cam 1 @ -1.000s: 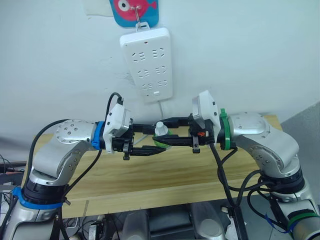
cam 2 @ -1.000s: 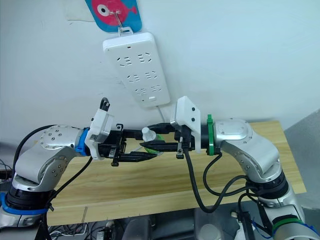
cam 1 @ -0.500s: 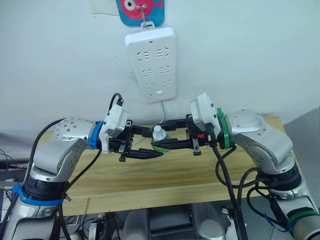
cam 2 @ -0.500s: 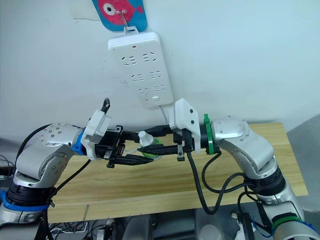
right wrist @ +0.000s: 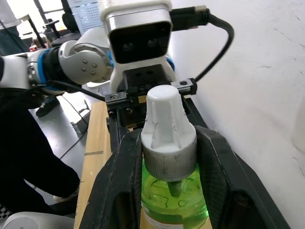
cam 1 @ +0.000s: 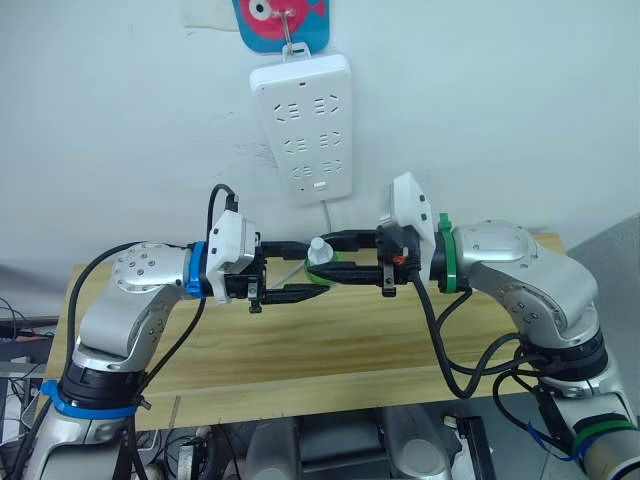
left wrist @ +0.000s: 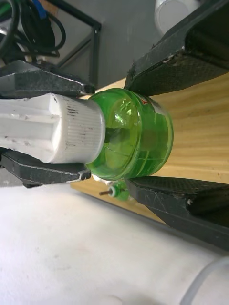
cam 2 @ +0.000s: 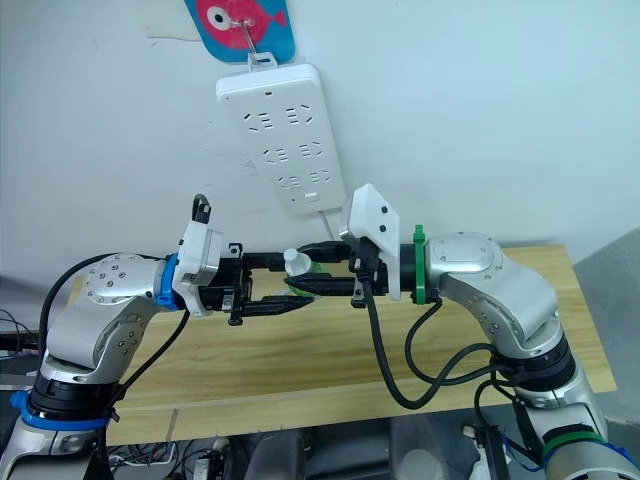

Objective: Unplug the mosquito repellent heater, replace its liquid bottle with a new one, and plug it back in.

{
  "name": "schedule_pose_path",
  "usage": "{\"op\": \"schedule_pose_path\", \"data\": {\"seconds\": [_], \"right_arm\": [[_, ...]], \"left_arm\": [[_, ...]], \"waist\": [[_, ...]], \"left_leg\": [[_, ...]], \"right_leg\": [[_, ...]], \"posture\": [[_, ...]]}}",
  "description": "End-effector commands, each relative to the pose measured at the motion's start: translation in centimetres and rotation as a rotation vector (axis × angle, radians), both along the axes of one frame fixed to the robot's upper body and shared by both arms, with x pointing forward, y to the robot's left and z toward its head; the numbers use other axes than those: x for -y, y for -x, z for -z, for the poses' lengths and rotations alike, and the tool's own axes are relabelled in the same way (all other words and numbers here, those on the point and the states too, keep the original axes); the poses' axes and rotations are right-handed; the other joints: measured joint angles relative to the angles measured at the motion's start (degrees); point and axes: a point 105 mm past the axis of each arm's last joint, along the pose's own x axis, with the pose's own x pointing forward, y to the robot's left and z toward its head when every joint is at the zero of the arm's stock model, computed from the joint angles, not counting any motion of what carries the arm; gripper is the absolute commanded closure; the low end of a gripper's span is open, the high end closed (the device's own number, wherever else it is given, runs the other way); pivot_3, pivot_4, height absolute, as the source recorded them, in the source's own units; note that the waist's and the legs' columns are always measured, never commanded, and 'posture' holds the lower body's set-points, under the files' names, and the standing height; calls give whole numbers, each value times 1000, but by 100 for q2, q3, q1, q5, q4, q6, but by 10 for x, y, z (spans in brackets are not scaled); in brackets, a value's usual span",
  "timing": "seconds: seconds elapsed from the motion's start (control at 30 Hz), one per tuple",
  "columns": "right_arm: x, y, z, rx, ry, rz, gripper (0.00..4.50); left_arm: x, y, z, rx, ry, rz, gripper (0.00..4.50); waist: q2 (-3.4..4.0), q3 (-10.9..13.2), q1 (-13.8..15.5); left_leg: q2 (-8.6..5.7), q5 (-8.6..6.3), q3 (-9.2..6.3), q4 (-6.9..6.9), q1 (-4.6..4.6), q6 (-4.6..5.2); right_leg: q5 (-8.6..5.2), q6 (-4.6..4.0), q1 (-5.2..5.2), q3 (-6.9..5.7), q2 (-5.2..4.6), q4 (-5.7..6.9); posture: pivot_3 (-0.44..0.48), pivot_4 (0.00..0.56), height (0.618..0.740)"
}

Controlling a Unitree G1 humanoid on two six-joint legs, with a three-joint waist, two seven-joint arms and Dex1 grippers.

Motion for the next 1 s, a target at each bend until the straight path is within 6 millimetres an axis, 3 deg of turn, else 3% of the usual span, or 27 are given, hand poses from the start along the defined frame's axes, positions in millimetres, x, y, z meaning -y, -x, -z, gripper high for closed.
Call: {"op": "schedule_pose_path", "data": {"seconds": [0.03,0.1,0.13,0.17,0.47,1.0], "right_arm": [[-5,12,-7,10,-19,-43,2876],[-5,11,-7,8,-19,-41,2876],[-5,12,-7,8,-19,-41,3229],[-6,12,-7,9,-18,-42,3310],[-9,18,-8,46,-18,-102,3318],[-21,32,9,131,31,-328,3318]], "left_arm": [[0,2,-17,91,40,-26,2350],[0,2,-17,88,40,-27,2350],[0,2,-16,87,39,-27,2350],[0,2,-16,85,38,-26,2350],[-2,3,-13,35,19,-2,2350],[0,17,-14,-102,-40,208,2350]], "waist": [[0,0,-1],[0,0,-1],[0,0,-1],[0,0,-2],[0,0,-1],[3,3,-3]], "left_leg": [[0,0,0,0,0,0],[0,0,0,-1,0,0],[0,0,0,-2,0,0],[0,0,0,-2,0,0],[0,0,0,-3,0,0],[0,0,1,-6,0,0]], "right_leg": [[0,0,0,0,0,0],[0,0,0,0,0,-1],[0,0,0,0,0,-1],[0,0,0,0,0,-2],[0,0,-1,0,0,-3],[0,0,-1,-1,1,-7]], "posture": [[-162,360,740],[-163,361,740],[-163,360,740],[-161,359,740],[-165,362,740],[-173,359,740]]}}
